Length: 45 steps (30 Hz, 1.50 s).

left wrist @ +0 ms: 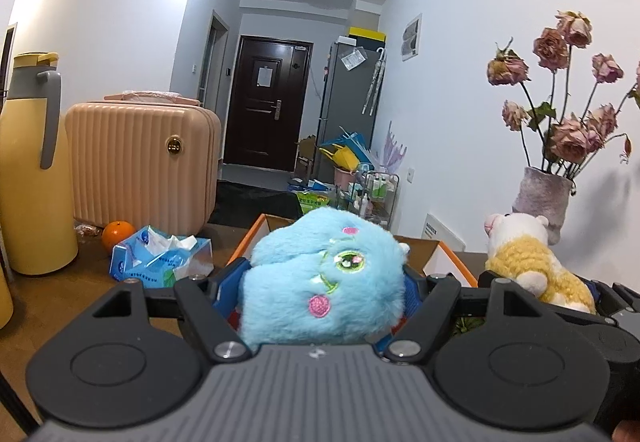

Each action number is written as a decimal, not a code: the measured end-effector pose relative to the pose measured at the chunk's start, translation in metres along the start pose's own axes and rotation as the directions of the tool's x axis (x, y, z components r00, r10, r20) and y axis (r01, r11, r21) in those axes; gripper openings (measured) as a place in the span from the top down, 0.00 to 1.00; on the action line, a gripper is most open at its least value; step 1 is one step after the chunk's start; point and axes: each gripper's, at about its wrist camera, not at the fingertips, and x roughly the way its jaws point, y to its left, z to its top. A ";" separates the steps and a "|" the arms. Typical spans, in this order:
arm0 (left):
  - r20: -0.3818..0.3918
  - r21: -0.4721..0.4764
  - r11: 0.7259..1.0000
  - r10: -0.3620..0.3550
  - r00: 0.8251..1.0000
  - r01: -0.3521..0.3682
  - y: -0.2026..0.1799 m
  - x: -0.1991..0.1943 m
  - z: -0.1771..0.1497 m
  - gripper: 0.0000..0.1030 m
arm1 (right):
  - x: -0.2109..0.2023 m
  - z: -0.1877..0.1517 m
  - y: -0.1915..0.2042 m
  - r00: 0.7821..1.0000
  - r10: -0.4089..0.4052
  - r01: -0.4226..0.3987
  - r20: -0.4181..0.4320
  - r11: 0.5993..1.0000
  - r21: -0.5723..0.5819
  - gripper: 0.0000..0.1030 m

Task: Organize soft objects
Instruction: 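Carry the light-blue plush in the left tool while the right tool carries the yellow plush over the box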

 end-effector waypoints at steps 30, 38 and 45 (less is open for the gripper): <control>-0.015 -0.016 0.999 0.043 0.999 -0.043 0.003 0.093 0.020 0.27 | 0.087 0.015 0.001 0.999 -0.013 0.013 -0.036 1.000 -0.001 0.22; -0.022 -0.011 0.998 0.056 0.998 -0.056 0.004 0.117 0.022 0.27 | 0.110 0.015 0.004 0.999 -0.009 0.009 -0.054 1.000 -0.012 0.22; -0.031 -0.004 0.998 0.064 0.997 -0.065 0.005 0.139 0.025 0.27 | 0.129 0.014 0.009 0.997 -0.012 0.009 -0.074 0.999 -0.039 0.22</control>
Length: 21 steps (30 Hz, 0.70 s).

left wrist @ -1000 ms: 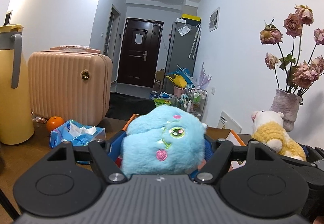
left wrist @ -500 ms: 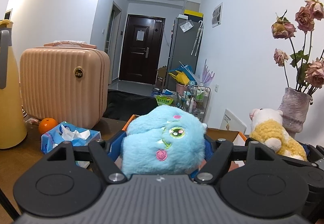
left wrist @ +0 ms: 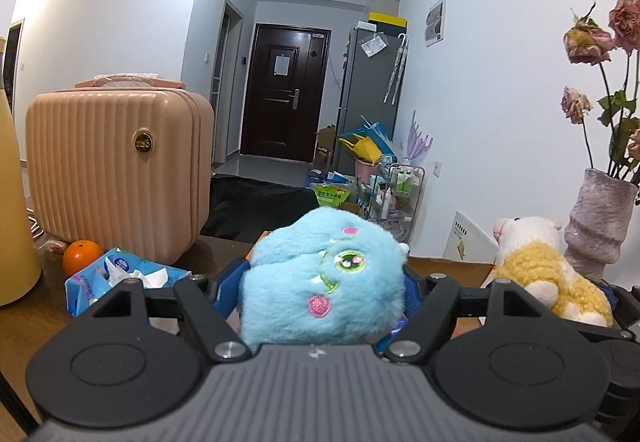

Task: Organize soft objects
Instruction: 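Carry the light-blue plush in the left tool while the right tool carries the yellow plush over the box, then open both tools to drop the two plush toys into the box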

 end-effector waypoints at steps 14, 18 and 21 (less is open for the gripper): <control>-0.029 0.027 0.999 0.021 0.999 -0.020 0.000 0.036 0.003 0.27 | 0.031 -0.002 0.010 0.998 -0.009 0.006 -0.059 0.999 -0.053 0.22; -0.043 0.044 0.999 0.033 0.999 -0.031 -0.001 0.044 0.002 0.27 | 0.039 -0.005 0.011 0.997 -0.012 0.007 -0.081 0.998 -0.069 0.22; -0.057 0.051 0.998 0.036 0.998 -0.033 -0.001 0.050 0.000 0.27 | 0.044 -0.007 0.011 0.995 -0.014 0.007 -0.102 0.997 -0.074 0.22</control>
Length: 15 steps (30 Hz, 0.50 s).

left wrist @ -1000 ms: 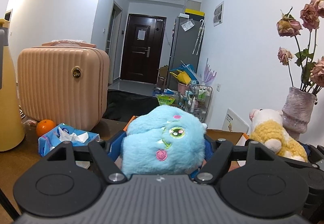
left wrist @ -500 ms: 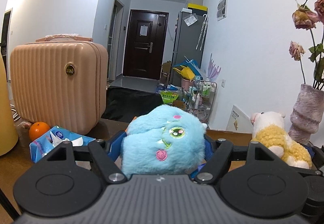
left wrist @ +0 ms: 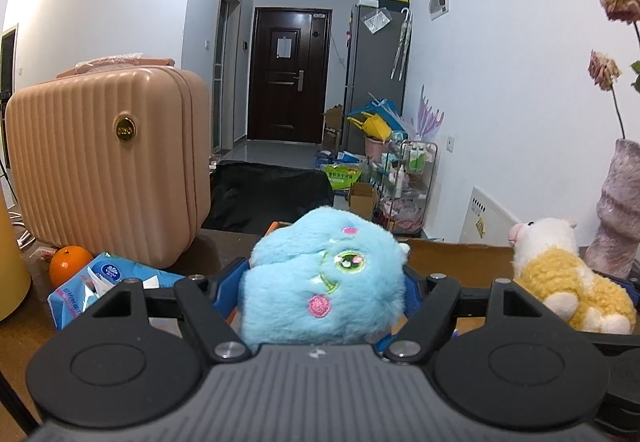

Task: Organize soft objects
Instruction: 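Open both tools to drop the two plush toys into the box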

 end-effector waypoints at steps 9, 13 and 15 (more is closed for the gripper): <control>-0.034 0.021 1.000 0.013 0.999 -0.012 0.002 0.013 -0.007 0.18 | 0.008 -0.005 -0.003 0.999 -0.008 0.008 -0.045 1.000 0.002 0.16; -0.039 0.008 1.000 -0.001 0.999 0.002 0.004 0.013 -0.009 0.00 | 0.013 -0.005 -0.007 0.997 -0.020 0.021 -0.069 1.000 0.017 0.02; -0.028 0.002 1.000 0.010 1.000 -0.009 0.006 0.012 -0.009 0.00 | 0.014 -0.006 -0.010 0.997 -0.026 0.028 -0.073 0.999 0.032 0.00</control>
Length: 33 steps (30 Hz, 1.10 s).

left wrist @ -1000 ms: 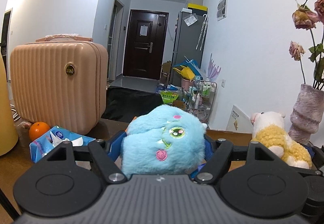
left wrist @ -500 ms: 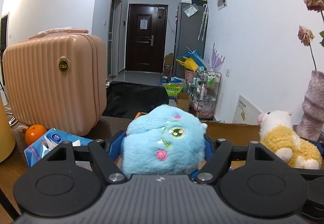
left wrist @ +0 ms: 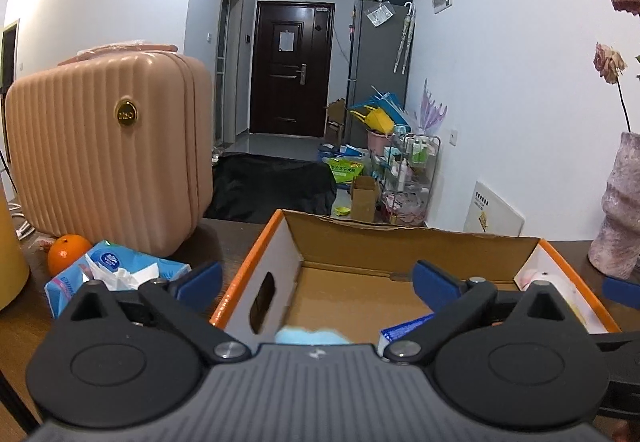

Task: Organize soft objects
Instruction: 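Open both tools to drop the two plush toys into the box, then move both tools back toward the remaining items on the table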

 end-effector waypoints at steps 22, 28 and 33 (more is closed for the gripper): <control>-0.019 -0.054 0.999 -0.002 1.000 0.001 0.008 -0.002 0.000 0.00 | -0.004 0.000 -0.002 1.000 0.010 -0.010 -0.008 1.000 0.024 0.00; -0.011 -0.051 0.999 0.008 1.000 -0.008 0.010 -0.014 0.000 0.00 | -0.016 -0.002 -0.004 1.000 0.020 -0.020 0.000 0.999 0.038 0.00; -0.001 -0.051 0.999 0.005 1.000 -0.005 0.013 -0.028 -0.003 0.00 | -0.029 -0.006 -0.007 1.000 0.022 -0.022 0.009 0.999 0.041 0.00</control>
